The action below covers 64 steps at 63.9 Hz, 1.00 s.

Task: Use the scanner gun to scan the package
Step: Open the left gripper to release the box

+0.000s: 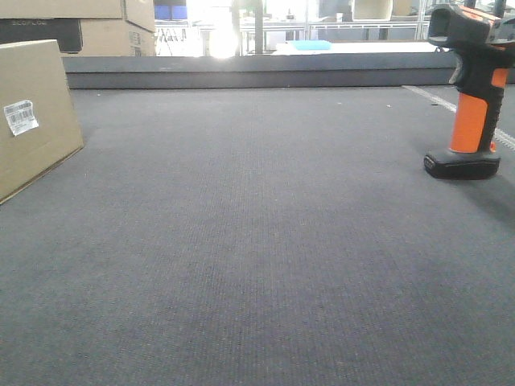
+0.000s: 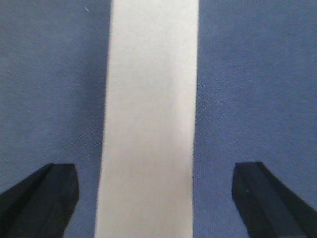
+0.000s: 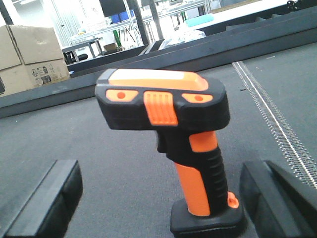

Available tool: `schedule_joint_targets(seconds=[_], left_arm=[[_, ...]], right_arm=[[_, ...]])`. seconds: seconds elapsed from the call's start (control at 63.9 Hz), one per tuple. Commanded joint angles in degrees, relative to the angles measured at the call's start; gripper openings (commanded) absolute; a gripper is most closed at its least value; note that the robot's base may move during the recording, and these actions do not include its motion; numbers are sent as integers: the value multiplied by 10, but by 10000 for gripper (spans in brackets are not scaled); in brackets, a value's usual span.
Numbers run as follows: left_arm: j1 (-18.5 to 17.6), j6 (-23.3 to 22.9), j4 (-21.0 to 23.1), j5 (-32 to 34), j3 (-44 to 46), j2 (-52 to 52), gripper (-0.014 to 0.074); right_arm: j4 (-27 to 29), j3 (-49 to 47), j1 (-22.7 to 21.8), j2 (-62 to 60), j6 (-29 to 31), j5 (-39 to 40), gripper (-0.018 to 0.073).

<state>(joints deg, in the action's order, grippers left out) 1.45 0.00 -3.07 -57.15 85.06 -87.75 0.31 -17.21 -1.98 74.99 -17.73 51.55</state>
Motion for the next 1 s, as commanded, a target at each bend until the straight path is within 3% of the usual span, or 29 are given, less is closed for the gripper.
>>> schedule_joint_targets(seconds=[0.0,0.157,0.376,0.595,0.689,0.877,0.939,0.986], left_arm=[[1,-7,-8,1,1,45,468],[1,-7,-8,5,-2,111,315],[1,-8,-8,52,-82,186,-104],[1,-36,-1,178,-252,275,-111],[1,-36,14,252,-331,326,-111],[1,-36,62,407,-485,455,-111],[1,-36,71,429,-522,499,-111],[1,-36,73,430,-543,532,-111]], right_arm=[[-3,1,-2,-18,2,-5,559],[-51,1,-2,-54,2,-34,559],[-58,1,-2,-156,2,-189,559],[-58,1,-2,-294,2,-360,531],[-58,1,-2,-344,2,-442,418],[-58,1,-2,-437,2,-588,20],[-58,1,-2,-464,2,-619,-117],[-58,0,-2,-487,2,-634,-167]])
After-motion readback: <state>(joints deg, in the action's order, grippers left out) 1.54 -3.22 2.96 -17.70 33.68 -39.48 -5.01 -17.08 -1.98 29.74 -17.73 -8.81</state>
